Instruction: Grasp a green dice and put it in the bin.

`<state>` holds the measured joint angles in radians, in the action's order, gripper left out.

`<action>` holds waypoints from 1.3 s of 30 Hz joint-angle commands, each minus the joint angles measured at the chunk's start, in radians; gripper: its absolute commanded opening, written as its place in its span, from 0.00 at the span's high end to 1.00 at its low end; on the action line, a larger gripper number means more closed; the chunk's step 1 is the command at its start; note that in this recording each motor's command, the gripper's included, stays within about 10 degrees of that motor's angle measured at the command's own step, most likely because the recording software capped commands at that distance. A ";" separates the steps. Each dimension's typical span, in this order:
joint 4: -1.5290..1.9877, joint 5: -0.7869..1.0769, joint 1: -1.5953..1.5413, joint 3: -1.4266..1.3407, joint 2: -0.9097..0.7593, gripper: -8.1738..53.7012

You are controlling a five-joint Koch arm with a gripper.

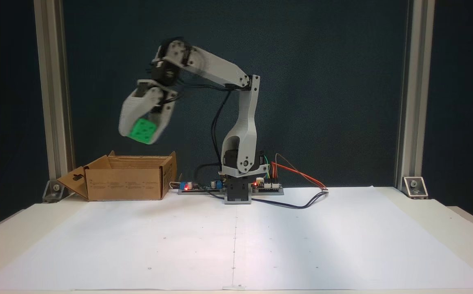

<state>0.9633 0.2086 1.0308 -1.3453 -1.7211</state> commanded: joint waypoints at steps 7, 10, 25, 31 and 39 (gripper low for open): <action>-0.005 0.230 0.512 0.025 0.106 0.68; -0.012 0.295 0.606 0.025 0.160 0.68; -0.193 0.394 0.767 0.025 0.379 0.63; -0.189 0.391 0.776 0.025 0.379 0.28; -0.167 0.311 0.723 0.028 0.166 0.28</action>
<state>0.7900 0.5277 1.7825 -1.3453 -1.4511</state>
